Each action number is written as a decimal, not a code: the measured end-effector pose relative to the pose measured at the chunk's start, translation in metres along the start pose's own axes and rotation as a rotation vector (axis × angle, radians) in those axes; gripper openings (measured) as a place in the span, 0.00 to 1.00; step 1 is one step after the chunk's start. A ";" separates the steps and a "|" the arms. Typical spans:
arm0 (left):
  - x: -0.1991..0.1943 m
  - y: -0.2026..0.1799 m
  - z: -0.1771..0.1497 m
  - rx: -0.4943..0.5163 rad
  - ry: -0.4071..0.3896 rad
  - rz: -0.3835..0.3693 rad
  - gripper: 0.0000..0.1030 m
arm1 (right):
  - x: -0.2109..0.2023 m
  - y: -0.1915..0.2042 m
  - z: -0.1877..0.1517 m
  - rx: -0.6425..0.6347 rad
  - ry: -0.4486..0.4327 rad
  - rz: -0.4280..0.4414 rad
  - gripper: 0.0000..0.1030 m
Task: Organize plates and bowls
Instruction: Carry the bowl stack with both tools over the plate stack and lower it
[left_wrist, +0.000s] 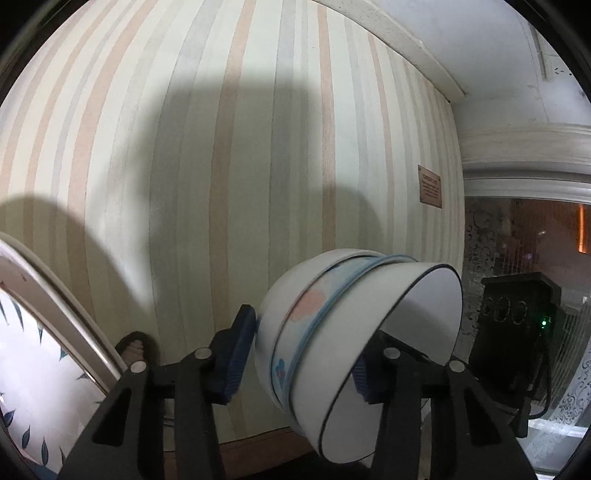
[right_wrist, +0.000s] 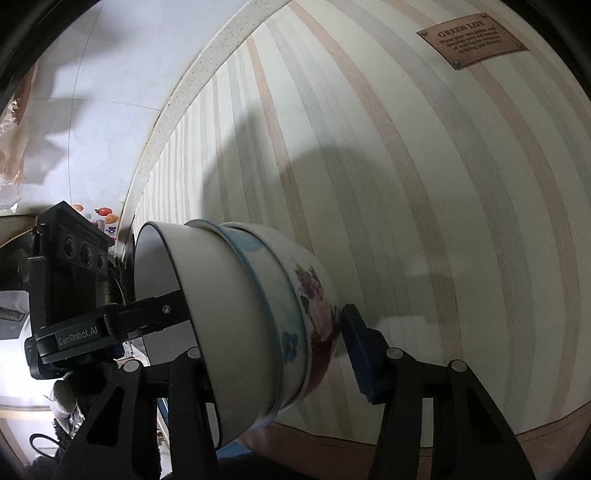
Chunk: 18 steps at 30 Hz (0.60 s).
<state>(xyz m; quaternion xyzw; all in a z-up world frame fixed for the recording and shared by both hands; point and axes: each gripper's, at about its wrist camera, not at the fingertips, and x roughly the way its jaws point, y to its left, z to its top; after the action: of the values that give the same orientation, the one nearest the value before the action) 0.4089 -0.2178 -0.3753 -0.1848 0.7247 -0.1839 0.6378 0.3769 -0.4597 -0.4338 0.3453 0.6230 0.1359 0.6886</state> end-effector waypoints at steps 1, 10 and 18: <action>-0.003 0.001 -0.002 -0.001 -0.002 0.007 0.42 | 0.000 0.001 0.001 -0.005 0.003 -0.002 0.52; -0.019 -0.003 -0.007 0.007 -0.053 0.038 0.42 | -0.003 0.021 0.006 -0.073 0.014 -0.008 0.52; -0.060 0.010 -0.007 0.013 -0.091 0.014 0.42 | -0.008 0.063 0.007 -0.123 -0.005 -0.022 0.51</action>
<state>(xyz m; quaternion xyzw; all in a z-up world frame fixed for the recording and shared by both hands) 0.4090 -0.1793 -0.3283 -0.1838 0.6952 -0.1756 0.6724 0.3972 -0.4208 -0.3868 0.2957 0.6154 0.1654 0.7117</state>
